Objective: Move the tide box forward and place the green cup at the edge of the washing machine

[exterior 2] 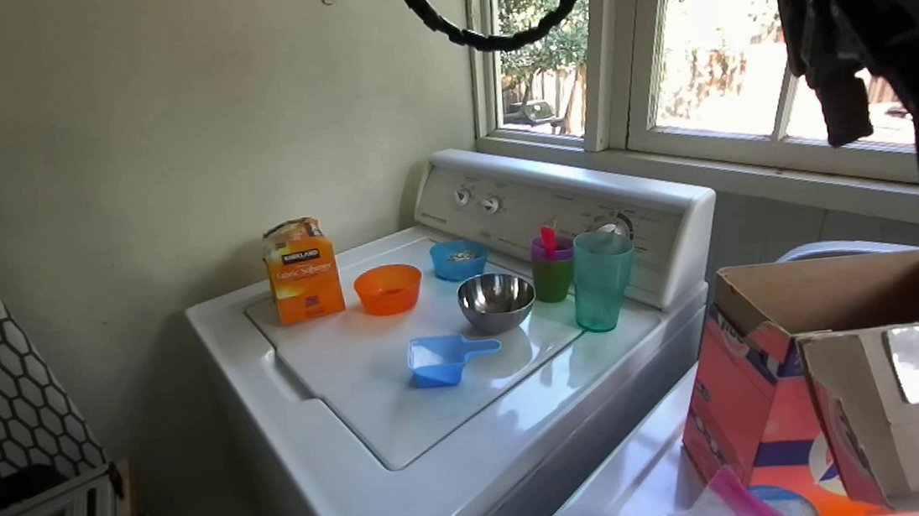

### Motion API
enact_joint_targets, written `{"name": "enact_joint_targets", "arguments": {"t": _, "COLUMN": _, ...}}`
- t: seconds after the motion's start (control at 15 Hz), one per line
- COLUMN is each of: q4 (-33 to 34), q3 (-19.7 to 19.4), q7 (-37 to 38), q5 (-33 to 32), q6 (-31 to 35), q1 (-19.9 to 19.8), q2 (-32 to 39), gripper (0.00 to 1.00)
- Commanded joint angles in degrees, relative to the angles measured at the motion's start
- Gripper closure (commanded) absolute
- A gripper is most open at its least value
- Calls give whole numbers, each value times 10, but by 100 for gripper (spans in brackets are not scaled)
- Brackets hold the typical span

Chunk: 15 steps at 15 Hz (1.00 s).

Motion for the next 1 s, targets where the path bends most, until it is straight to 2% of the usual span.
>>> {"name": "enact_joint_targets", "arguments": {"t": 0.0, "q4": 100, "q3": -35, "q7": -88, "q5": 58, "q6": -94, "q1": 9, "q2": 97, "gripper": 0}}
{"name": "enact_joint_targets", "arguments": {"t": 0.27, "q4": 184, "q3": -42, "q7": -115, "q5": 94, "q6": -147, "q1": 8, "q2": 177, "gripper": 0}}
{"name": "enact_joint_targets", "arguments": {"t": 0.4, "q4": 221, "q3": -40, "q7": -101, "q5": 106, "q6": -169, "q1": 11, "q2": 205, "gripper": 0}}
{"name": "enact_joint_targets", "arguments": {"t": 0.47, "q4": 163, "q3": -46, "q7": -99, "q5": 87, "q6": -129, "q1": 15, "q2": 167, "gripper": 0}}
{"name": "enact_joint_targets", "arguments": {"t": 0.8, "q4": 175, "q3": -50, "q7": -99, "q5": 88, "q6": -131, "q1": 18, "q2": 175, "gripper": 0}}
{"name": "enact_joint_targets", "arguments": {"t": 0.93, "q4": 186, "q3": -52, "q7": -91, "q5": 79, "q6": -113, "q1": 21, "q2": 198, "gripper": 0}}
